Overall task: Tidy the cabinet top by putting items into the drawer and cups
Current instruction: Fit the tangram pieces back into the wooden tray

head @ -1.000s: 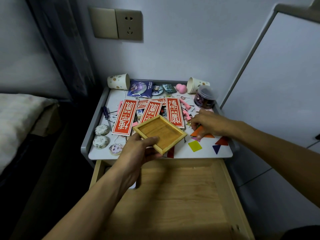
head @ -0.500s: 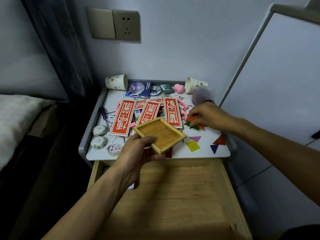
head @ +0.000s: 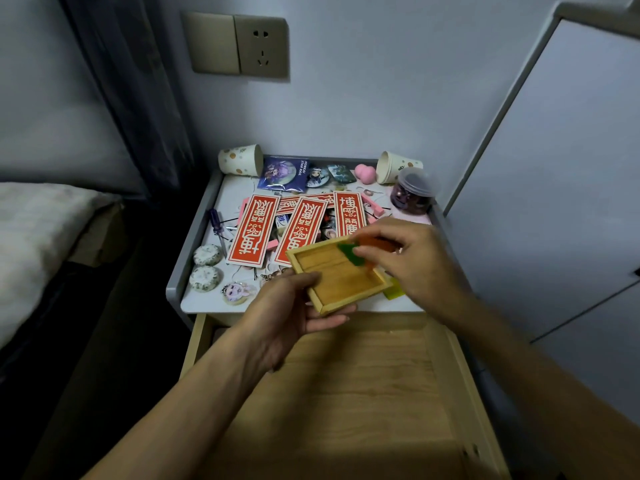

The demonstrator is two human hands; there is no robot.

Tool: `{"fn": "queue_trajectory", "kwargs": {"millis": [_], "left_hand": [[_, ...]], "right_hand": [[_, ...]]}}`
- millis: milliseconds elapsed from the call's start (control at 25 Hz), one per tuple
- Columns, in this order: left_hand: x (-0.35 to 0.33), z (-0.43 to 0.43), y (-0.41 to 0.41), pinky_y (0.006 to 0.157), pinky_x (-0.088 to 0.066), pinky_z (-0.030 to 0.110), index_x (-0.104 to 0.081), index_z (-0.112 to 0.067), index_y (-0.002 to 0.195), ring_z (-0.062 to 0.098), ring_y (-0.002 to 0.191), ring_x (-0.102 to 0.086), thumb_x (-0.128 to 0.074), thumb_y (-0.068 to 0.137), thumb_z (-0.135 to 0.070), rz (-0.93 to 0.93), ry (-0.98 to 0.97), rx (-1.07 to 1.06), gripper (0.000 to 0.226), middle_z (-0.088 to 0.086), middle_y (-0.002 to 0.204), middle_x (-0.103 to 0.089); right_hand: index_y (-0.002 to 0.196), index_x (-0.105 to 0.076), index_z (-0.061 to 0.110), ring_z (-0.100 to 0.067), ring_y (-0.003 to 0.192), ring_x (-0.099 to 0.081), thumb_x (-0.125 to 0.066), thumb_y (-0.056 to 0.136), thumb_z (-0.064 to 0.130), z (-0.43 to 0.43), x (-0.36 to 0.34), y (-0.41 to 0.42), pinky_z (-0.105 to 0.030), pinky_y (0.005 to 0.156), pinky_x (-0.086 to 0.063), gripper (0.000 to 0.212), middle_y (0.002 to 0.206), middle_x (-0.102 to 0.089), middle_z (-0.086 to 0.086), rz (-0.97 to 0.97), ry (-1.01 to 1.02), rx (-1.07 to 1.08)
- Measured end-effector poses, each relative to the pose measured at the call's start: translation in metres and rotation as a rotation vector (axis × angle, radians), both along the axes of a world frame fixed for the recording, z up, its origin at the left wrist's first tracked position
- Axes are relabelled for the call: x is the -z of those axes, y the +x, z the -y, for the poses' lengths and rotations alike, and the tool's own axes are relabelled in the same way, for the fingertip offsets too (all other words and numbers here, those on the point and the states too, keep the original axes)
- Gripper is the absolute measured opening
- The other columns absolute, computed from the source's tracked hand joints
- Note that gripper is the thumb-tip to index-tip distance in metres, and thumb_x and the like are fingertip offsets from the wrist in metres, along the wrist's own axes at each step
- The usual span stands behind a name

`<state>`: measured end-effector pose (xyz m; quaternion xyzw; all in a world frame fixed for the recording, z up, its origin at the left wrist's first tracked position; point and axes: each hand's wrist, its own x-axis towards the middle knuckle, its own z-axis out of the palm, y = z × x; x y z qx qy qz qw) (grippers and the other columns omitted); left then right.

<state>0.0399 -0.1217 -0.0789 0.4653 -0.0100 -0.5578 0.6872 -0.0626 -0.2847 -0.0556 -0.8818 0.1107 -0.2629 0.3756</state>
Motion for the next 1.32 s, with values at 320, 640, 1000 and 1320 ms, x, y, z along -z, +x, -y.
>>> {"fn": "queue_trajectory", "kwargs": {"millis": [320,640,1000,1320], "left_hand": [[0.005,-0.003,0.005,0.053,-0.06,0.03,-0.054,-0.004,0.126,0.033,0.076,-0.074,-0.044,0.103,-0.023,0.019,-0.03,0.036,0.032,0.026,0.106,-0.07],[0.005,-0.004,0.009,0.05,-0.057,0.021,-0.065,-0.001,0.109,0.029,0.069,-0.073,-0.064,0.081,-0.01,0.069,-0.033,0.038,0.029,0.024,0.098,-0.071],[0.006,-0.002,0.016,0.047,-0.056,0.022,-0.059,-0.004,0.114,0.029,0.07,-0.074,-0.058,0.093,-0.003,0.062,0.073,-0.136,0.021,0.021,0.096,-0.074],[0.003,-0.003,0.017,0.05,-0.056,0.025,-0.058,-0.011,0.118,0.031,0.076,-0.074,-0.064,0.09,-0.004,0.195,0.111,-0.152,0.03,0.017,0.095,-0.075]], "right_hand": [[0.1,-0.076,0.011,-0.01,0.095,-0.069,-0.074,0.08,0.002,-0.005,0.024,0.008,-0.034,0.087,-0.056,0.022,0.099,-0.075,-0.001,0.043,-0.357,-0.341],[0.098,-0.077,0.007,-0.013,0.098,-0.066,-0.071,0.079,0.0,0.003,0.031,0.01,-0.029,0.091,-0.053,0.02,0.099,-0.074,-0.005,0.066,-0.296,-0.346],[0.103,-0.073,0.005,-0.006,0.094,-0.069,-0.061,0.089,-0.004,0.024,0.027,0.012,-0.017,0.086,-0.053,0.021,0.1,-0.073,-0.004,0.086,0.052,0.005],[0.095,-0.062,0.027,-0.021,0.106,-0.066,-0.047,0.102,0.027,0.082,0.032,0.037,-0.04,0.09,-0.05,0.017,0.095,-0.071,0.01,-0.103,0.655,0.429]]}}
